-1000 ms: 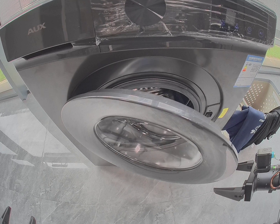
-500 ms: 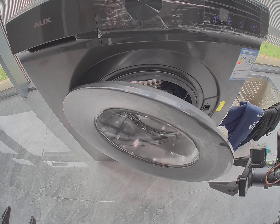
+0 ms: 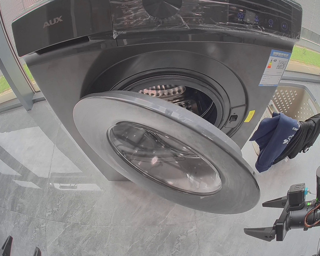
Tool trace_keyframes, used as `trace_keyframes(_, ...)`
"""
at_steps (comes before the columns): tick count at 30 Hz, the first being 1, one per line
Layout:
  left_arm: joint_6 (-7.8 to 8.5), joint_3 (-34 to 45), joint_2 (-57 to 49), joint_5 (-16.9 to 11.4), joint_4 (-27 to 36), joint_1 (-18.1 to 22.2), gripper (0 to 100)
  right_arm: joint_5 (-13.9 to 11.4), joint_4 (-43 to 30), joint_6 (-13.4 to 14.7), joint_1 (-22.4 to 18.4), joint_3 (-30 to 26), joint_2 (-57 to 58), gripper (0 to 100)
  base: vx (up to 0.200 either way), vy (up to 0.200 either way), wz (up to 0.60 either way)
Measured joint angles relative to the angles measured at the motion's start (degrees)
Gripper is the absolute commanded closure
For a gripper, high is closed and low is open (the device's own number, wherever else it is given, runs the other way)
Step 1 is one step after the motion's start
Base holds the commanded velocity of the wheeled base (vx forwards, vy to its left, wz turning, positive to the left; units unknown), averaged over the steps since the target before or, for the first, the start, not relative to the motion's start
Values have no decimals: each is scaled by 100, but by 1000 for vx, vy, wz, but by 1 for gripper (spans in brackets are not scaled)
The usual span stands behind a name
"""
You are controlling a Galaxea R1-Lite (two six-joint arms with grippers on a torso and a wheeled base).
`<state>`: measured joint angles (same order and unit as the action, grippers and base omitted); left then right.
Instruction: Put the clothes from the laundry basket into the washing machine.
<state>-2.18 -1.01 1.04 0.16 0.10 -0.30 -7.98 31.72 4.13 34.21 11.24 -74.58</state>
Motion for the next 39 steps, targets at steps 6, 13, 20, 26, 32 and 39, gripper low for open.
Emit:
trace_keyframes(6, 0, 0, 0, 0, 0, 0, 0, 33, 0, -50, -634, -221, 9, 0, 0, 0, 0)
trace_keyframes(13, 0, 0, 0, 0, 0, 0, 0, 46, 29, -129, -1343, 334, -300, 0, 0, 0, 0)
trace_keyframes(20, 0, 0, -2, 0, 0, 0, 0, 55, 40, -138, -1558, 1006, -800, 0, 0, 0, 0)
trace_keyframes(26, 0, 0, 0, 0, 1, 0, 0, 66, 41, -112, -1291, 981, -987, 0, 0, 0, 0)
trace_keyframes(32, 5, 0, 0, 0, 1, 0, 0, 115, 13, -99, -761, 617, -828, 0, 0, 0, 0)
trace_keyframes(39, 7, 0, 0, -2, 0, 0, 0, 330, 22, -66, -408, 444, -601, 0, 0, 0, 0)
